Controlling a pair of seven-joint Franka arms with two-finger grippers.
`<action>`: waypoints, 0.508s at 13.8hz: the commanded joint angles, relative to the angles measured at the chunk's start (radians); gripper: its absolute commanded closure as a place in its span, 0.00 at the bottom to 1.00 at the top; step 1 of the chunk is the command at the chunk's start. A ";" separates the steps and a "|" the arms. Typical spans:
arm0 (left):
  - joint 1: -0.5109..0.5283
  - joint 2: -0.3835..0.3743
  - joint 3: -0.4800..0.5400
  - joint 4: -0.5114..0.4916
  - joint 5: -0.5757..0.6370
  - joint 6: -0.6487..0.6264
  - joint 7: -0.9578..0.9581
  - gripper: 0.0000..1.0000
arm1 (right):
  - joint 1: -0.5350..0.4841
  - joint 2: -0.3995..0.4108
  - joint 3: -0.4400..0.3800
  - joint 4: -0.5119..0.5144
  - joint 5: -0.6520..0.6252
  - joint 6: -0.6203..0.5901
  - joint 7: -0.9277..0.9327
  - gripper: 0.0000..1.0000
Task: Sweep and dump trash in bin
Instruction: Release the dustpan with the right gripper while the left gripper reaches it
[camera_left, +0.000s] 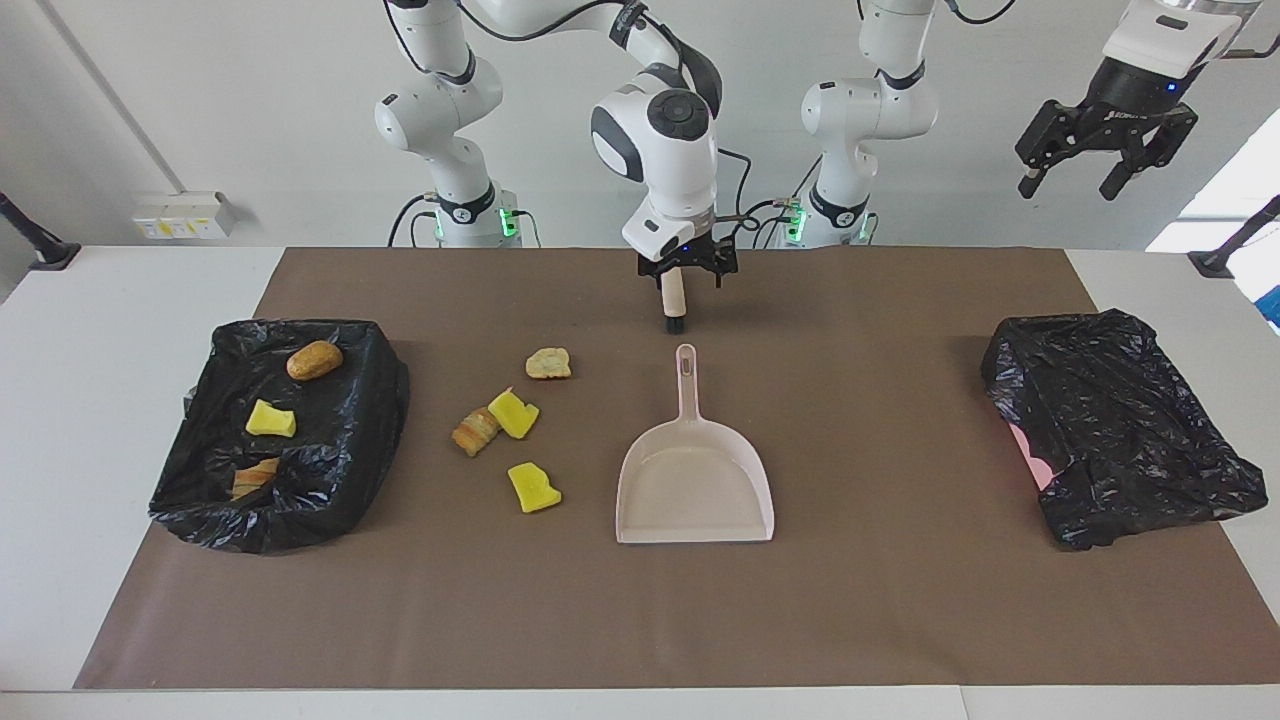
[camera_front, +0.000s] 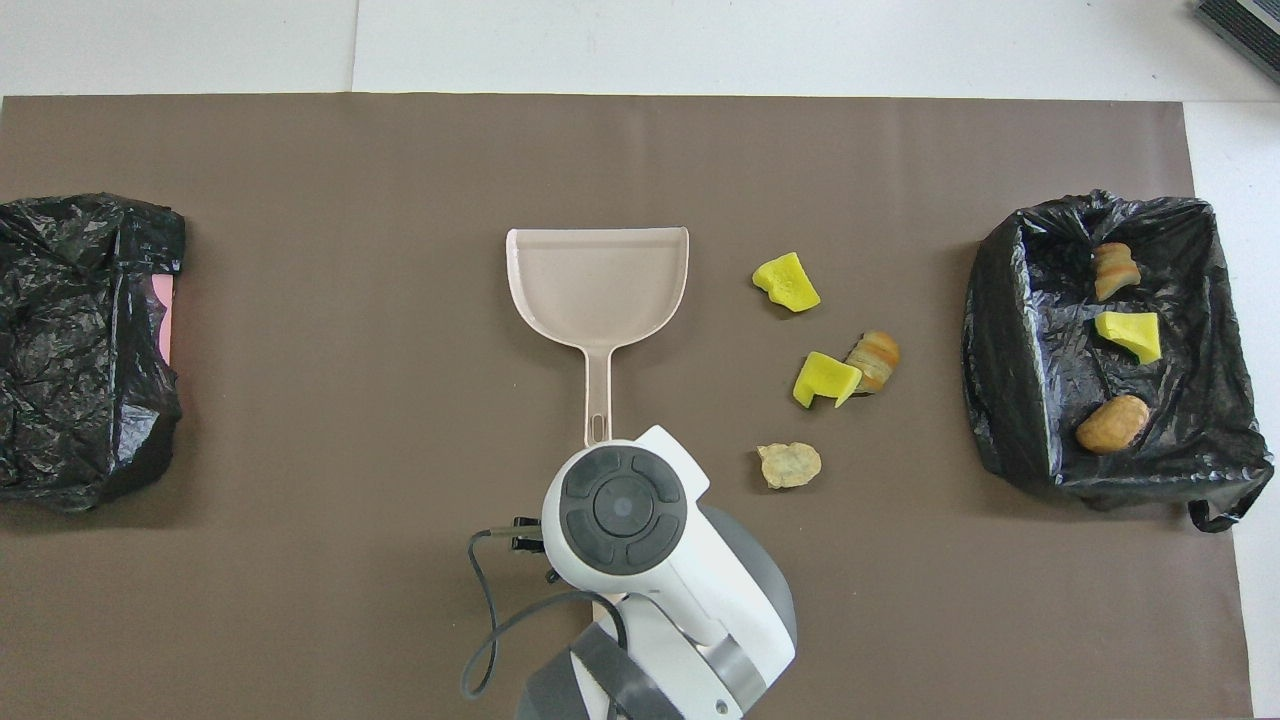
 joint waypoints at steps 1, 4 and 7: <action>-0.066 0.000 -0.005 -0.065 -0.009 0.111 -0.014 0.00 | 0.046 -0.119 -0.002 -0.180 0.024 0.033 0.027 0.00; -0.170 0.019 -0.007 -0.177 -0.009 0.308 -0.080 0.00 | 0.089 -0.217 -0.002 -0.331 0.052 0.059 0.039 0.00; -0.284 0.104 -0.007 -0.231 -0.008 0.414 -0.167 0.00 | 0.149 -0.266 -0.002 -0.431 0.104 0.093 0.048 0.00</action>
